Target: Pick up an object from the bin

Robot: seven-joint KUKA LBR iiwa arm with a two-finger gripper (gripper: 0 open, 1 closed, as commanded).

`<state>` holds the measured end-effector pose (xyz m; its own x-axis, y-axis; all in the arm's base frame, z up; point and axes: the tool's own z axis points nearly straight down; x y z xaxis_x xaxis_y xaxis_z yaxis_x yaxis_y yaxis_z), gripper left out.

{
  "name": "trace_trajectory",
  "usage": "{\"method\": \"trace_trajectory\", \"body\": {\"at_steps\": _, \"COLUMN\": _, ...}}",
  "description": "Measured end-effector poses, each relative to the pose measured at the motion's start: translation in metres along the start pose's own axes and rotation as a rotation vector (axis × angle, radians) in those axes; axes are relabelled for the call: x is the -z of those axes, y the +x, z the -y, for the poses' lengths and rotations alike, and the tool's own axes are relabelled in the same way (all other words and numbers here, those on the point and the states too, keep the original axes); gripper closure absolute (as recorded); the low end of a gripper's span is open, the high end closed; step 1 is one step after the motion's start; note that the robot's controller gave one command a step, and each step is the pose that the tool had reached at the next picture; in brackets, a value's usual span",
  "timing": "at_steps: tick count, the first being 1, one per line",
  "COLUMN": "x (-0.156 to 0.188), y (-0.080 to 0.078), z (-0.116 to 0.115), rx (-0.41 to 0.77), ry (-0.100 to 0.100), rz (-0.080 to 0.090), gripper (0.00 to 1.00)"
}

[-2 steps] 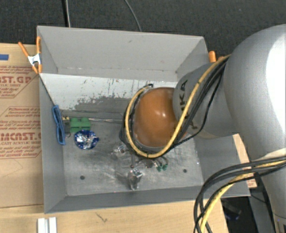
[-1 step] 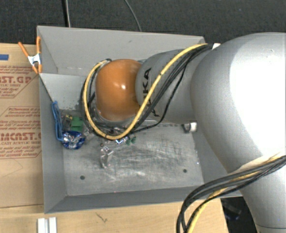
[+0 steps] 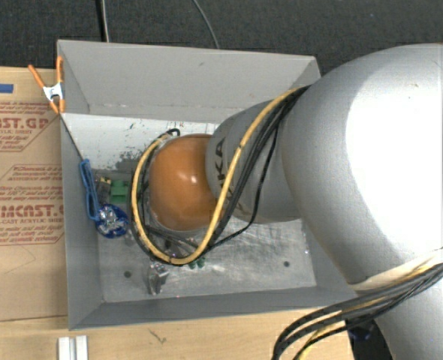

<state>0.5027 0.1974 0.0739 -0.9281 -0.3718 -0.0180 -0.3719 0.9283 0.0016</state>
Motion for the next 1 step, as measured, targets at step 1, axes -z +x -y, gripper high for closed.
{"method": "trace_trajectory", "body": {"at_steps": 1, "x": 0.0492, "y": -0.0215, "z": 0.0279, "rx": -0.419, "ry": 0.005, "rz": -0.011, "gripper": 0.00}}
